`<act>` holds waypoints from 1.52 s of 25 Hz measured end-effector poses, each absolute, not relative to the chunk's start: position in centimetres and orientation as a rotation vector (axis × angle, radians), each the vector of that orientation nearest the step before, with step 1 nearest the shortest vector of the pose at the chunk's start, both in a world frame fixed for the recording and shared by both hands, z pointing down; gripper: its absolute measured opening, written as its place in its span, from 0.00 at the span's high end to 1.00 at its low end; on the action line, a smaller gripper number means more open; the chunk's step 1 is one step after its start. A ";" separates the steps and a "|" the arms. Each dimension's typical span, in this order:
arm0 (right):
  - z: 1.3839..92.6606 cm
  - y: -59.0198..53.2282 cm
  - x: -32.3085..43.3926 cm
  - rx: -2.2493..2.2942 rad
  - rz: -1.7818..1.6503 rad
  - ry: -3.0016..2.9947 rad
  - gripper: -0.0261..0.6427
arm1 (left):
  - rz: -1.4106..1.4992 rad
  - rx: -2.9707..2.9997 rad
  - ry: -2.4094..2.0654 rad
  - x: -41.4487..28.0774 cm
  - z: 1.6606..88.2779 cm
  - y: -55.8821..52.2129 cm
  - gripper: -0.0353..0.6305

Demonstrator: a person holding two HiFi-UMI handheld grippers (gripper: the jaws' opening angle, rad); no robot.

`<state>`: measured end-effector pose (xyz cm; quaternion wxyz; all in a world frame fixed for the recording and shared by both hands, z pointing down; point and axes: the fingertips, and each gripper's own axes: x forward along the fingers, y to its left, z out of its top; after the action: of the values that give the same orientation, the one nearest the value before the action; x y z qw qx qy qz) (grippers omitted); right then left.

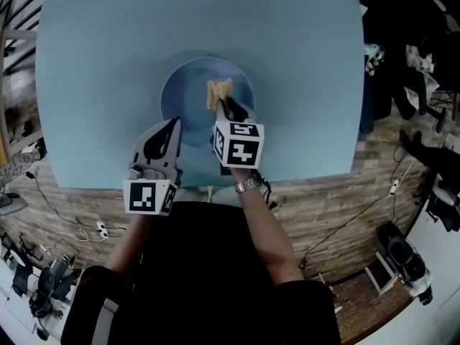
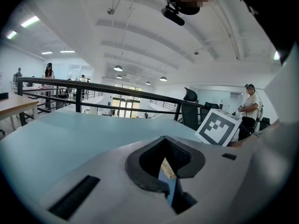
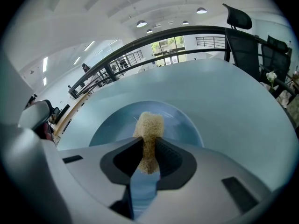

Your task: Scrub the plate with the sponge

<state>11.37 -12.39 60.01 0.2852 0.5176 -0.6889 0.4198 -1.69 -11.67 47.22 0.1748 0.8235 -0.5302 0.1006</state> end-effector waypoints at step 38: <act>58.2 -10.1 10.3 1.427 1.081 -1.830 0.84 | 0.281 2.362 -1.477 -3.7 46.8 -10.5 0.95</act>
<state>10.32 -10.09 58.23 0.2866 0.5339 -0.6850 0.4045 -3.70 -10.54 46.83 0.1700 0.8312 -0.5200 0.0990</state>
